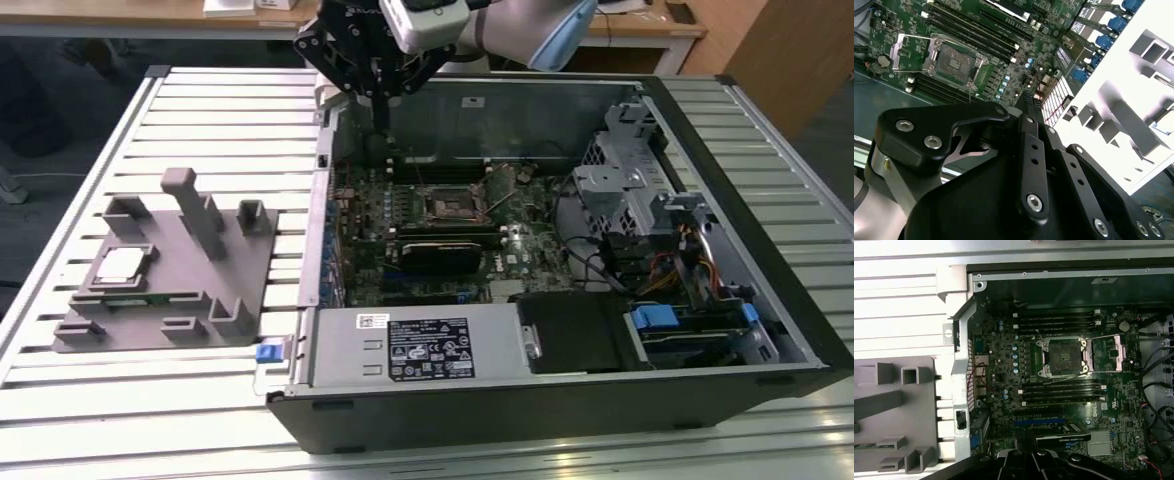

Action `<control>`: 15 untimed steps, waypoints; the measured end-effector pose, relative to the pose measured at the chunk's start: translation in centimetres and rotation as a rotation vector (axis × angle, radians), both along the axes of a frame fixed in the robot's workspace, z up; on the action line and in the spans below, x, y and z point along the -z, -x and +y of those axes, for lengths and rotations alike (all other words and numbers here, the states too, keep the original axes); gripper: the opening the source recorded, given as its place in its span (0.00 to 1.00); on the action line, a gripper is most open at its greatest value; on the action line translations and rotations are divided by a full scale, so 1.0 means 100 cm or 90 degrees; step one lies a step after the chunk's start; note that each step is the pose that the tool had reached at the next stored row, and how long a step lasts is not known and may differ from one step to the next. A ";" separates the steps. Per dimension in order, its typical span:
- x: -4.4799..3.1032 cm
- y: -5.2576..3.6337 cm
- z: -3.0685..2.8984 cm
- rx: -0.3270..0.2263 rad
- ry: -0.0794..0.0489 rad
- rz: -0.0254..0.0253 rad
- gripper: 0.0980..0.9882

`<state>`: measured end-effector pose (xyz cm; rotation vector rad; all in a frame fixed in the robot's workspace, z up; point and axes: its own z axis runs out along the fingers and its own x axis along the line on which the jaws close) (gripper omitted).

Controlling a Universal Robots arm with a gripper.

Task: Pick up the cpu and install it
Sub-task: 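Reach for the cpu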

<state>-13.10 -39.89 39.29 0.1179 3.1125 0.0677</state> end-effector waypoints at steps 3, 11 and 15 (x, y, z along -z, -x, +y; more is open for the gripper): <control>0.0002 0.0016 0.0000 0.000 0.000 0.0000 0.01; 0.0009 0.0055 0.0000 0.000 0.000 0.0000 0.01; 0.0012 0.0070 0.0000 0.000 0.000 0.0000 0.01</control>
